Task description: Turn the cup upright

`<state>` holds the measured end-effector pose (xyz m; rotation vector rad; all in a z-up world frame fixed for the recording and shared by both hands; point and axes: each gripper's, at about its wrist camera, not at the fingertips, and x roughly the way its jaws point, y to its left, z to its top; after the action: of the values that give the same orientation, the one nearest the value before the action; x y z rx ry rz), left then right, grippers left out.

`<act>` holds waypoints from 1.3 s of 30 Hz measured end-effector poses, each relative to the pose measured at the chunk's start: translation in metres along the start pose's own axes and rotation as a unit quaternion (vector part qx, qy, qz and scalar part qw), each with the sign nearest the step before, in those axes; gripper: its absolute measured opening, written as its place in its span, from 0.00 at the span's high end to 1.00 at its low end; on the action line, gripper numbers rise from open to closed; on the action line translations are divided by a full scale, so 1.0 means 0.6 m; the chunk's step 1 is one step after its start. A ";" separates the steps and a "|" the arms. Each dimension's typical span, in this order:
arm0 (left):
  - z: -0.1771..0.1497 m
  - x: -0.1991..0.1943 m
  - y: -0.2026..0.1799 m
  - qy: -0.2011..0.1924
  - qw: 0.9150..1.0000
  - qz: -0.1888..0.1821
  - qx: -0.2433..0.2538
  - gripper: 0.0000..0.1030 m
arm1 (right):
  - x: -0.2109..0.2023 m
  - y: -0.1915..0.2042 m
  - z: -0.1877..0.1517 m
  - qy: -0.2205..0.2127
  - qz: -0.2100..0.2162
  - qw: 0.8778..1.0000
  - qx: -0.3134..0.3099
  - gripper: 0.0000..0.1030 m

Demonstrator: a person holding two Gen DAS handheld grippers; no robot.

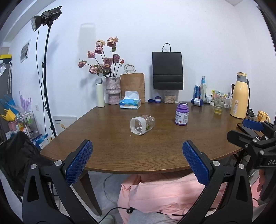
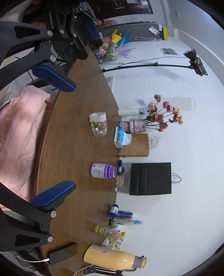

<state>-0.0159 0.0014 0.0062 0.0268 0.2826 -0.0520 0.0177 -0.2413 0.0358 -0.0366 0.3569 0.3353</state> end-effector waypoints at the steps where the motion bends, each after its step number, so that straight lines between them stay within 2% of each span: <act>1: -0.001 -0.001 0.000 0.000 1.000 -0.002 0.001 0.00 | -0.001 -0.003 0.000 -0.004 0.002 1.000 0.005 0.00; 10: 0.001 -0.006 -0.004 -0.012 1.000 0.001 0.010 0.00 | -0.007 -0.001 -0.002 -0.020 0.000 1.000 0.001 0.00; 15: 0.008 -0.004 0.000 -0.033 0.999 0.009 0.010 0.00 | -0.013 -0.004 -0.006 -0.065 -0.021 0.998 -0.004 0.00; 18: 0.010 -0.003 0.005 -0.042 0.999 0.013 0.005 0.00 | -0.016 -0.011 -0.006 -0.074 -0.016 0.997 0.012 0.00; 22: 0.009 -0.001 0.011 -0.053 0.999 -0.005 -0.006 0.00 | -0.007 -0.010 -0.005 -0.057 -0.002 0.998 0.011 0.00; 27: 0.005 0.002 0.007 -0.056 0.998 0.001 0.000 0.00 | -0.005 -0.007 -0.008 -0.047 0.009 0.999 0.003 0.00; 31: 0.002 -0.010 0.010 -0.076 0.997 0.000 -0.013 0.00 | -0.002 -0.010 -0.008 -0.044 0.008 0.999 0.006 0.00; 35: 0.005 -0.013 0.010 -0.083 0.997 -0.003 -0.006 0.00 | 0.014 -0.001 -0.014 -0.009 0.001 1.000 -0.007 0.00; 37: 0.006 -0.011 0.014 -0.079 0.997 -0.006 -0.017 0.00 | 0.019 0.000 -0.017 0.001 0.029 1.000 -0.003 0.00; 39: 0.011 -0.007 0.016 -0.072 0.997 -0.009 -0.022 0.00 | 0.018 0.000 -0.016 -0.003 0.038 0.999 0.001 0.00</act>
<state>-0.0174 0.0111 0.0138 -0.0231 0.1394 -0.0649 0.0240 -0.2389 0.0231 -0.0195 0.3524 0.4094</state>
